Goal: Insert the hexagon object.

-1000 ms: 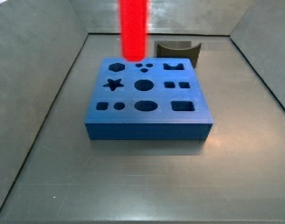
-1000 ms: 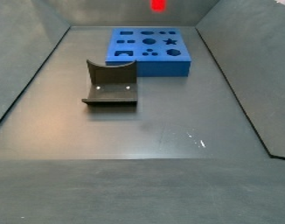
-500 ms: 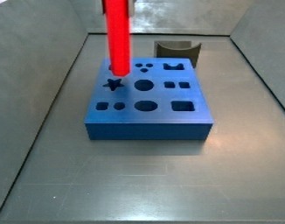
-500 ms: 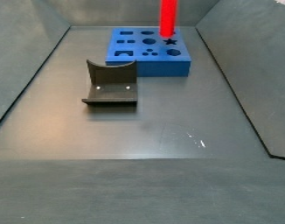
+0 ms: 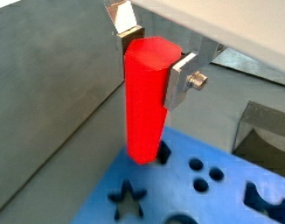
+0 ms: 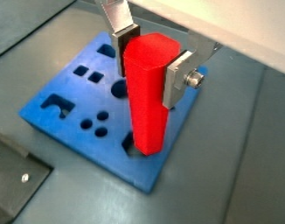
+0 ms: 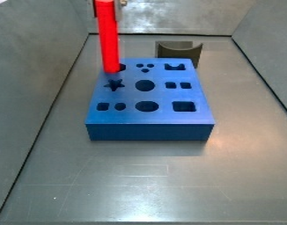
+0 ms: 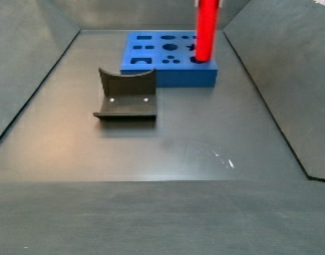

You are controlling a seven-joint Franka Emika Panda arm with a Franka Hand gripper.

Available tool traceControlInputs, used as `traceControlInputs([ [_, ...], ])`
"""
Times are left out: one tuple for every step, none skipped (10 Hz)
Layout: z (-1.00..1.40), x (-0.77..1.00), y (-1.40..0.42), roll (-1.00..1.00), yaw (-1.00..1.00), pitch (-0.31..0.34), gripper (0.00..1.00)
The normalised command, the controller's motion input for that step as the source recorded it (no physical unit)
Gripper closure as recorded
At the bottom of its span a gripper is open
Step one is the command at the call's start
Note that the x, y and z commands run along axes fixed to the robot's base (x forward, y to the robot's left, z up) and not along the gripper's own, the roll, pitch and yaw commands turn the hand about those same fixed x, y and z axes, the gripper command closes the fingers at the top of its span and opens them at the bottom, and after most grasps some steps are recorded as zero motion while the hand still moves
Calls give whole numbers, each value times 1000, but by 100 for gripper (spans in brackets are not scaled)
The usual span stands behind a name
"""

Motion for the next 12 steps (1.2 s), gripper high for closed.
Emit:
traceControlInputs([
  [-291, 0, 43, -57, -237, -73, 100],
  [-334, 331, 0, -26, -306, -44, 100],
  [-354, 417, 46, 0, -337, 0, 100],
  [-337, 520, 0, 0, -346, 0, 100],
  [-314, 500, 0, -23, -434, 0, 100],
  [-380, 354, 0, -11, -614, 0, 100],
  [-480, 183, 0, -99, -700, -10, 100],
  [-514, 77, -37, -159, -609, -41, 100],
  [-620, 29, -29, -159, -591, -67, 100],
  [-734, 0, -80, -114, -523, -97, 100],
  [-626, 0, -246, 0, -151, -67, 100],
  [-383, -37, -314, 30, 51, -93, 100],
])
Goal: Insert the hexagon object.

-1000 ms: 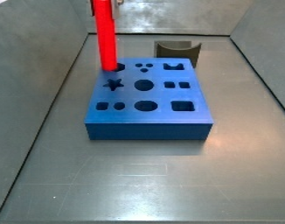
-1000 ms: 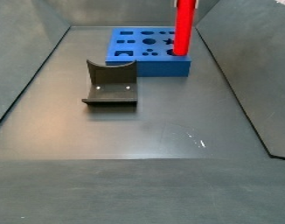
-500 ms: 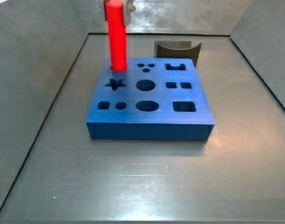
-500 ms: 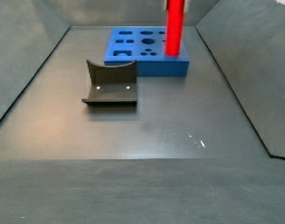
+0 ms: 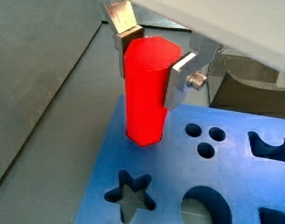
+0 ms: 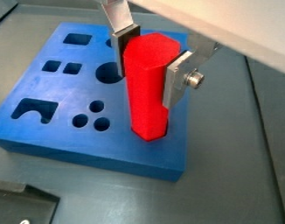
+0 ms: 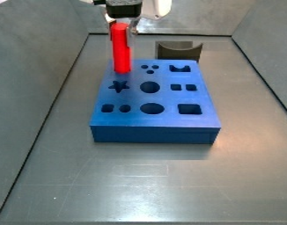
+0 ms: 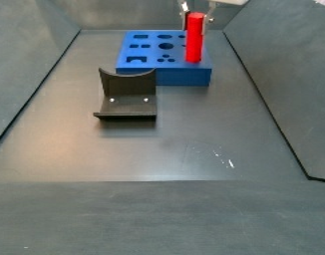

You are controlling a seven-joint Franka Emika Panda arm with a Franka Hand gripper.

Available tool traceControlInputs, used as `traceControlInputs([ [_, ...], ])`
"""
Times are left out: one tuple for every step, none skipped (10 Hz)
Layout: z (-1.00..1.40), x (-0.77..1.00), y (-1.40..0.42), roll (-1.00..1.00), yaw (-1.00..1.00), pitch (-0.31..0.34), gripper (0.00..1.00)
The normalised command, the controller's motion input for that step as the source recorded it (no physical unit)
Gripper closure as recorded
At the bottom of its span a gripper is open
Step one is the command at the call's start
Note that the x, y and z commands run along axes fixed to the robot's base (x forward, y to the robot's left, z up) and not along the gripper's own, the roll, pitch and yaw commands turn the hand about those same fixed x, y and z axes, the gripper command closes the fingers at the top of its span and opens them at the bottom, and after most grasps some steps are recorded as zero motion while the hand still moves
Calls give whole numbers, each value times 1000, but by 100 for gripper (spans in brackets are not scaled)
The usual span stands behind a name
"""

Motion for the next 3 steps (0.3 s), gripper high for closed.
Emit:
traceControlInputs([
  [-51, -140, -34, 0, 114, -136, 100],
  [0, 0, 0, 0, 0, -9, 100],
  [0, 0, 0, 0, 0, 0, 100],
])
